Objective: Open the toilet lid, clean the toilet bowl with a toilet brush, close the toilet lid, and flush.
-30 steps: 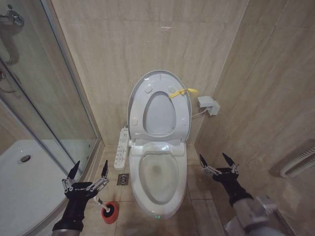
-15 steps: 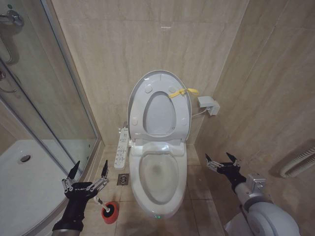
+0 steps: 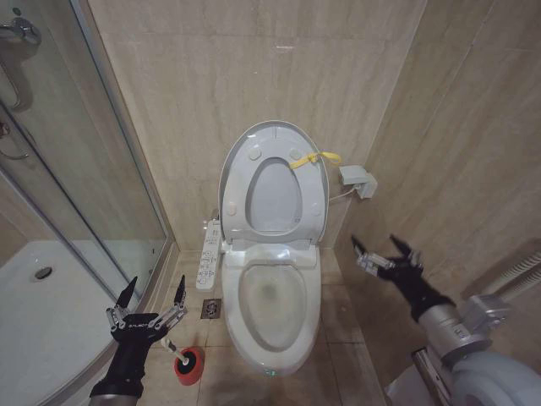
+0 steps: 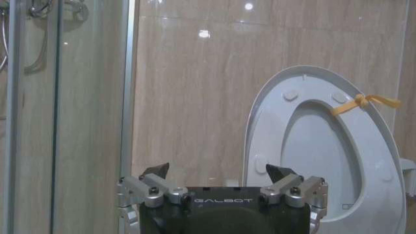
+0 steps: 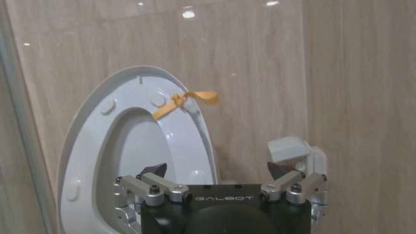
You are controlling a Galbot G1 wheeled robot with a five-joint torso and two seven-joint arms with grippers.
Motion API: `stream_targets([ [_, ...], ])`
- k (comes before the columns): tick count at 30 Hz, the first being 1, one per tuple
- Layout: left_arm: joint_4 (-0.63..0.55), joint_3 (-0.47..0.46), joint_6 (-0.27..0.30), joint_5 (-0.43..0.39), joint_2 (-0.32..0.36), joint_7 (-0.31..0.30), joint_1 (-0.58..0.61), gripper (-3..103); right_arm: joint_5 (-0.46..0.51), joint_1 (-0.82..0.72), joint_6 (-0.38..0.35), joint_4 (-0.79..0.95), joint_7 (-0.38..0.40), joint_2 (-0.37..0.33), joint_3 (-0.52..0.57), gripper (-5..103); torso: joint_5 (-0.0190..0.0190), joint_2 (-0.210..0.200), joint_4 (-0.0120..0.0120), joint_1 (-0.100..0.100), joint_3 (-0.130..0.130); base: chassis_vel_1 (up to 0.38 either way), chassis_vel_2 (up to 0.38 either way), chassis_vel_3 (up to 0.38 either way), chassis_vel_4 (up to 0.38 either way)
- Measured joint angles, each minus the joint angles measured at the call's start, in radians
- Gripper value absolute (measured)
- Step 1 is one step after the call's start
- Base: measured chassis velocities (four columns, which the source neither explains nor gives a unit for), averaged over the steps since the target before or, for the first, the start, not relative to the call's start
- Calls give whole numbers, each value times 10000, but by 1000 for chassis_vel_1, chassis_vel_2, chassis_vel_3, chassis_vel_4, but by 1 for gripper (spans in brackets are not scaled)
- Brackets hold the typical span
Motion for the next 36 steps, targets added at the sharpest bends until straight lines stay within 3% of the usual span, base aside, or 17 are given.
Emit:
stream_targets([
  [10, 0, 0, 0, 0, 0, 0, 0, 100, -510, 1505, 542, -1986, -151, -330, -540, 100, 2, -1, 2, 0, 0, 0, 0, 0, 0],
  [16, 0, 0, 0, 0, 0, -1, 0, 100, -603, 3246, 692, -3581, -126, -457, -1120, 100, 2, -1, 4, 1, 1, 0, 0, 0, 0],
  [21, 0, 0, 0, 0, 0, -1, 1, 100, -1125, 4688, 973, -4855, -209, -297, -1593, 100, -1, -1, 4, 1, 1, 0, 0, 0, 0],
  [36, 0, 0, 0, 0, 0, 0, 1, 100, -2047, 6843, 1479, -6962, -413, 41, -2358, 100, 0, -1, 2, 1, 1, 0, 0, 0, 0],
])
